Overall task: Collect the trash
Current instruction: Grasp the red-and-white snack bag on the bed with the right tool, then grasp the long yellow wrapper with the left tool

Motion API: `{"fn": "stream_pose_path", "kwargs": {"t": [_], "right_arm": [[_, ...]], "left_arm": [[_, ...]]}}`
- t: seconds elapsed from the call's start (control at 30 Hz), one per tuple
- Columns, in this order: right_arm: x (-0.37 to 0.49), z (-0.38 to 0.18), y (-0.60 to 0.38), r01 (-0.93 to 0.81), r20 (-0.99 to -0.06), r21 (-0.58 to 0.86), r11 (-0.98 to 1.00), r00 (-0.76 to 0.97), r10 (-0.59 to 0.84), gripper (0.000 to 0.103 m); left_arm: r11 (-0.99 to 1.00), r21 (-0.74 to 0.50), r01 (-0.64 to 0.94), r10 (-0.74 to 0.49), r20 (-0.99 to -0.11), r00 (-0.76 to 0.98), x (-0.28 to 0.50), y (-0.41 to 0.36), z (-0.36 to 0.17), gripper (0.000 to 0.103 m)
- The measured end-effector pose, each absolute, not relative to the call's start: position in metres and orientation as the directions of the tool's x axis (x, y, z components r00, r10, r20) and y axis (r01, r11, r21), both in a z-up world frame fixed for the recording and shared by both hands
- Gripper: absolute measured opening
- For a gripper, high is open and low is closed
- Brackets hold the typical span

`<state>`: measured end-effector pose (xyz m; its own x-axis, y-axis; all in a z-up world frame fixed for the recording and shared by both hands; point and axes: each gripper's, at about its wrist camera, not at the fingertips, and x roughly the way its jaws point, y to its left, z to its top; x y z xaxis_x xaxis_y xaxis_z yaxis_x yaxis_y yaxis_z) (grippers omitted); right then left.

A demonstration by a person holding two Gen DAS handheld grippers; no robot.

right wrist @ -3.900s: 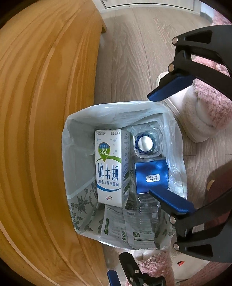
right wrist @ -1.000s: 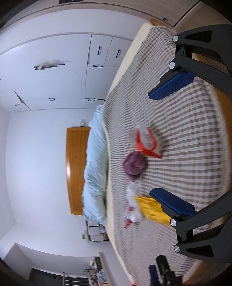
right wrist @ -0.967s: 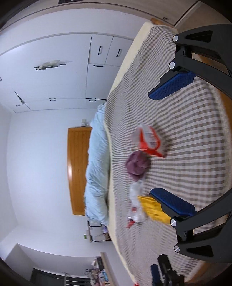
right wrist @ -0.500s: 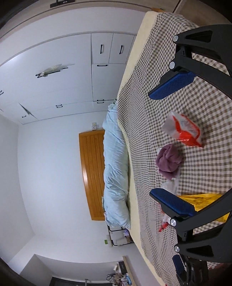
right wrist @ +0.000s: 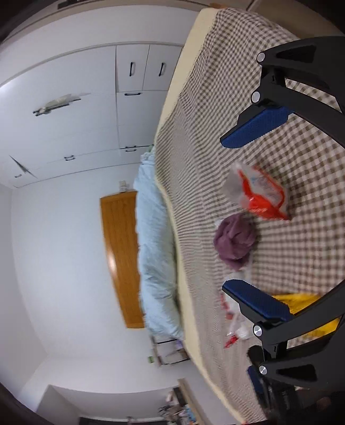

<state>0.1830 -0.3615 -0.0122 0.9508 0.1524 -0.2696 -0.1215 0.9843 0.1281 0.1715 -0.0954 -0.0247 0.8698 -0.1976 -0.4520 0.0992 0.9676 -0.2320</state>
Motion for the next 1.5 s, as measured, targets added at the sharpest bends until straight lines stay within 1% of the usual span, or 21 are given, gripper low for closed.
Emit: {"fn": "stream_pose_path", "kwargs": {"t": [0.1, 0.17, 0.3, 0.4, 0.53, 0.63, 0.67, 0.7, 0.73, 0.77, 0.8, 0.83, 0.9, 0.93, 0.97, 1.1, 1.2, 1.37, 1.4, 1.5], "right_arm": [[0.183, -0.019, -0.361, -0.085, -0.314, 0.065, 0.994, 0.944, 0.101, 0.095], [0.186, -0.025, -0.364, -0.073, -0.343, 0.064, 0.995, 0.935, 0.091, 0.095], [0.198, -0.041, -0.372, -0.043, -0.428, 0.09, 0.995, 0.901, 0.078, 0.095], [0.212, -0.051, -0.371, -0.043, -0.465, 0.129, 0.991, 0.88, 0.099, 0.095], [0.233, -0.063, -0.359, -0.025, -0.507, 0.128, 0.991, 0.858, 0.087, 0.095], [0.247, -0.08, -0.356, -0.052, -0.562, 0.209, 0.977, 0.811, 0.164, 0.095], [0.25, -0.083, -0.355, -0.062, -0.568, 0.222, 0.973, 0.803, 0.18, 0.082], [0.253, -0.086, -0.354, -0.069, -0.575, 0.227, 0.971, 0.795, 0.191, 0.066], [0.257, -0.088, -0.354, -0.065, -0.587, 0.227, 0.972, 0.787, 0.19, 0.038], [0.26, -0.093, -0.356, -0.051, -0.603, 0.238, 0.97, 0.775, 0.189, 0.038], [0.26, -0.096, -0.359, -0.059, -0.606, 0.272, 0.961, 0.765, 0.218, 0.037], [0.259, -0.097, -0.361, -0.067, -0.603, 0.291, 0.954, 0.762, 0.237, 0.028], [0.252, -0.093, -0.365, -0.073, -0.578, 0.312, 0.947, 0.777, 0.25, 0.019], [0.247, -0.088, -0.366, -0.073, -0.559, 0.311, 0.948, 0.792, 0.244, 0.011], [0.24, -0.082, -0.368, -0.079, -0.532, 0.309, 0.948, 0.812, 0.241, 0.009], [0.216, -0.06, -0.374, -0.089, -0.453, 0.299, 0.95, 0.863, 0.223, 0.009], [0.199, -0.048, -0.373, -0.094, -0.411, 0.261, 0.961, 0.89, 0.199, 0.008], [0.192, -0.045, -0.367, -0.103, -0.4, 0.226, 0.969, 0.897, 0.189, 0.009], [0.191, -0.046, -0.366, -0.105, -0.402, 0.226, 0.968, 0.896, 0.191, 0.009], [0.192, -0.048, -0.366, -0.108, -0.411, 0.233, 0.966, 0.89, 0.198, 0.009]], "left_arm": [[0.974, -0.198, 0.106, -0.188, -0.461, 0.867, 0.17, -0.102, -0.028, 0.095], [0.975, -0.196, 0.104, -0.186, -0.466, 0.865, 0.17, -0.103, -0.029, 0.095], [0.977, -0.195, 0.091, -0.177, -0.485, 0.856, 0.167, -0.101, -0.034, 0.095], [0.976, -0.203, 0.081, -0.173, -0.491, 0.853, 0.166, -0.098, -0.035, 0.095], [0.974, -0.218, 0.07, -0.172, -0.499, 0.85, 0.166, -0.091, -0.036, 0.095], [0.973, -0.221, 0.065, -0.172, -0.507, 0.844, 0.167, -0.088, -0.038, 0.095], [0.972, -0.224, 0.065, -0.174, -0.51, 0.842, 0.167, -0.087, -0.039, 0.095], [0.971, -0.228, 0.066, -0.178, -0.514, 0.839, 0.167, -0.086, -0.04, 0.095], [0.971, -0.23, 0.067, -0.181, -0.518, 0.836, 0.167, -0.086, -0.041, 0.095], [0.97, -0.233, 0.069, -0.184, -0.522, 0.833, 0.167, -0.086, -0.042, 0.095], [0.967, -0.243, 0.074, -0.196, -0.526, 0.828, 0.167, -0.086, -0.043, 0.095], [0.964, -0.253, 0.079, -0.207, -0.53, 0.822, 0.168, -0.086, -0.045, 0.095], [0.961, -0.263, 0.086, -0.22, -0.542, 0.811, 0.169, -0.088, -0.048, 0.095], [0.96, -0.265, 0.088, -0.225, -0.549, 0.805, 0.17, -0.089, -0.05, 0.095], [0.96, -0.267, 0.089, -0.228, -0.554, 0.8, 0.172, -0.091, -0.052, 0.095], [0.956, -0.282, 0.075, -0.238, -0.608, 0.758, 0.183, -0.098, -0.067, 0.096], [0.965, -0.257, 0.042, -0.203, -0.639, 0.742, 0.192, -0.104, -0.075, 0.096], [0.989, -0.148, 0.005, -0.108, -0.695, 0.711, 0.207, -0.12, -0.088, 0.096], [0.991, -0.136, -0.007, -0.093, -0.718, 0.689, 0.212, -0.122, -0.094, 0.097], [0.987, -0.159, -0.022, -0.103, -0.735, 0.67, 0.217, -0.119, -0.101, 0.097]]}}
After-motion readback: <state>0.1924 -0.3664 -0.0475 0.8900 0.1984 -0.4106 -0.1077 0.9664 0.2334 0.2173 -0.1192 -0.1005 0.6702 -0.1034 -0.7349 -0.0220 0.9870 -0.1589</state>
